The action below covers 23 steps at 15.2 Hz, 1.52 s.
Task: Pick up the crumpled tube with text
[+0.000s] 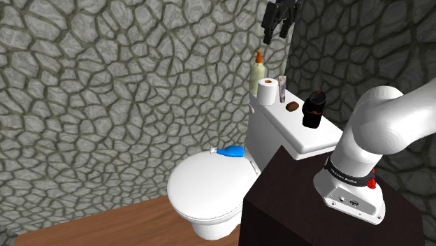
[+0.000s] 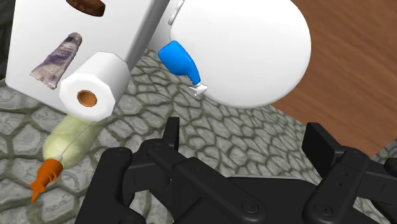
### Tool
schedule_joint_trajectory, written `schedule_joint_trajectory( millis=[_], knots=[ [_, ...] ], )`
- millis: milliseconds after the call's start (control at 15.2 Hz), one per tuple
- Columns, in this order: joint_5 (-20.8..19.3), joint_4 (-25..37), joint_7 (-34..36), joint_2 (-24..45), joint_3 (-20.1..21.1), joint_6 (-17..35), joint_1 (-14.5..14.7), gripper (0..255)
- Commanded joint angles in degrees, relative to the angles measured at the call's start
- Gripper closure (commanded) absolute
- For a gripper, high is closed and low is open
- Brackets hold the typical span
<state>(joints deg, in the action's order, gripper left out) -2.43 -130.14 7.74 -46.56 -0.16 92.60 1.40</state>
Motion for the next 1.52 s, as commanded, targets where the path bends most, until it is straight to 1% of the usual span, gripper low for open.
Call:
schedule_joint_trajectory(
  millis=[0, 396, 726, 1122, 1452],
  knots=[
    [0.0, 0.0, 0.0, 0.0, 0.0, 0.0, 0.0, 0],
    [-2.8, -3.1, -1.4, 4.3, -5.2, 6.5, -3.5, 0],
    [-4.7, -4.4, -2.6, 9.1, -9.6, 11.9, -6.3, 0],
    [-6.3, -4.6, -4.1, 16.2, -15.0, 18.4, -9.2, 0],
    [-6.6, -3.5, -5.6, 23.1, -19.6, 23.5, -11.3, 0]
  ],
)
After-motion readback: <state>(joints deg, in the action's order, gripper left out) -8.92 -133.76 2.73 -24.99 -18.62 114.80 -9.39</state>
